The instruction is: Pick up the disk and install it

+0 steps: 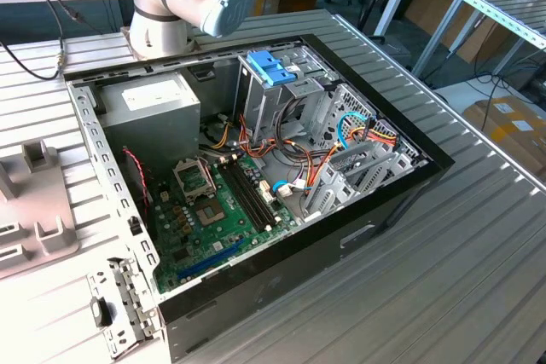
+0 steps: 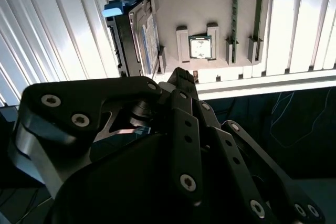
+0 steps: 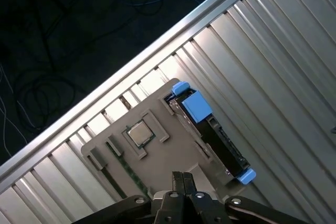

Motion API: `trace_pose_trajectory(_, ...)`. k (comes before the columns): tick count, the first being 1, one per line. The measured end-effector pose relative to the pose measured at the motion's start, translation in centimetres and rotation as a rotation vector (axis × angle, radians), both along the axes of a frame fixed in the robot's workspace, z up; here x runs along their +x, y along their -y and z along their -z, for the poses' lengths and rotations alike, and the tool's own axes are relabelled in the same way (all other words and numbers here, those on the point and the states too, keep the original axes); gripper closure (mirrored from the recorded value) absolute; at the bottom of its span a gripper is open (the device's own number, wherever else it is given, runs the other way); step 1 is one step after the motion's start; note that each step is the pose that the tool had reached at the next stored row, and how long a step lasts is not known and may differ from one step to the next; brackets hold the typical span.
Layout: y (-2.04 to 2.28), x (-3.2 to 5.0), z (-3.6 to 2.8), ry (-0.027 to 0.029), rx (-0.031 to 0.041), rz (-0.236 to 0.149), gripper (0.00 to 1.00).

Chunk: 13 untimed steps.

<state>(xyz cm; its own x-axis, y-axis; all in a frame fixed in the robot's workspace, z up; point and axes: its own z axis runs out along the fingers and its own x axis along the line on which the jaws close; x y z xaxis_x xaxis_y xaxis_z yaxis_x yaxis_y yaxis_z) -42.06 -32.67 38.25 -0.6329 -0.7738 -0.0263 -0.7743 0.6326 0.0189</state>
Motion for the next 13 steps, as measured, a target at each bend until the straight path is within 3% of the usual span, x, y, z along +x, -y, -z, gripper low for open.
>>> trace_pose_trajectory(13, 0.0, 0.0, 0.0, 0.0, 0.0, -0.068, 0.89)
